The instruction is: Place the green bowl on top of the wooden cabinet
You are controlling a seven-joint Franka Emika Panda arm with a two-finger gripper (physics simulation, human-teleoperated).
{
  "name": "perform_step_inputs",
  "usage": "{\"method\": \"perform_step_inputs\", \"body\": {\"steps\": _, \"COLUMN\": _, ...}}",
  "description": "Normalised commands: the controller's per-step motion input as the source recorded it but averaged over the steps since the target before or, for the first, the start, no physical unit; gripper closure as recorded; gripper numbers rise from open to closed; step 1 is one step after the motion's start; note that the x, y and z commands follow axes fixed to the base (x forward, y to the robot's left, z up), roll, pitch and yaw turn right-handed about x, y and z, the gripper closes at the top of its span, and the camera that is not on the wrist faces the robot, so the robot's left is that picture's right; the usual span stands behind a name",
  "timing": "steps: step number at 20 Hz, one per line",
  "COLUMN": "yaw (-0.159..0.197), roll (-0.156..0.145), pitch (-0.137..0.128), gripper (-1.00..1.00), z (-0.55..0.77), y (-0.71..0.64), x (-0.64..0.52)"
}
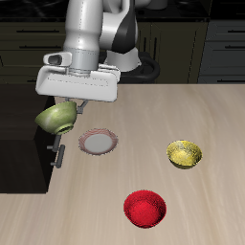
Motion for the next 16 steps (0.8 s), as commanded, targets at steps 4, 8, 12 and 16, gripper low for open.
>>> {"method": "perform_step_inputs", "body": {"steps": 4, "yaw": 0.002, "roll": 0.005, "pitch": -0.037, "gripper": 1.00, "z": 0.40, "y": 0.06, "x": -0.28}}
{"method": "perform_step_inputs", "body": {"steps": 8, "yaw": 0.001, "roll": 0.010, "pitch": -0.036, "gripper": 1.00, "z": 0.26, "y": -0.02, "x": -0.17}}
{"method": "perform_step_inputs", "body": {"steps": 12, "yaw": 0.003, "roll": -0.014, "pitch": -0.019, "gripper": 1.00, "z": 0.20, "y": -0.05, "x": -0.23}}
{"method": "perform_step_inputs", "body": {"steps": 16, "yaw": -0.020, "roll": 0.003, "pitch": -0.025, "gripper": 1.00, "z": 0.20, "y": -0.08, "x": -0.25}}
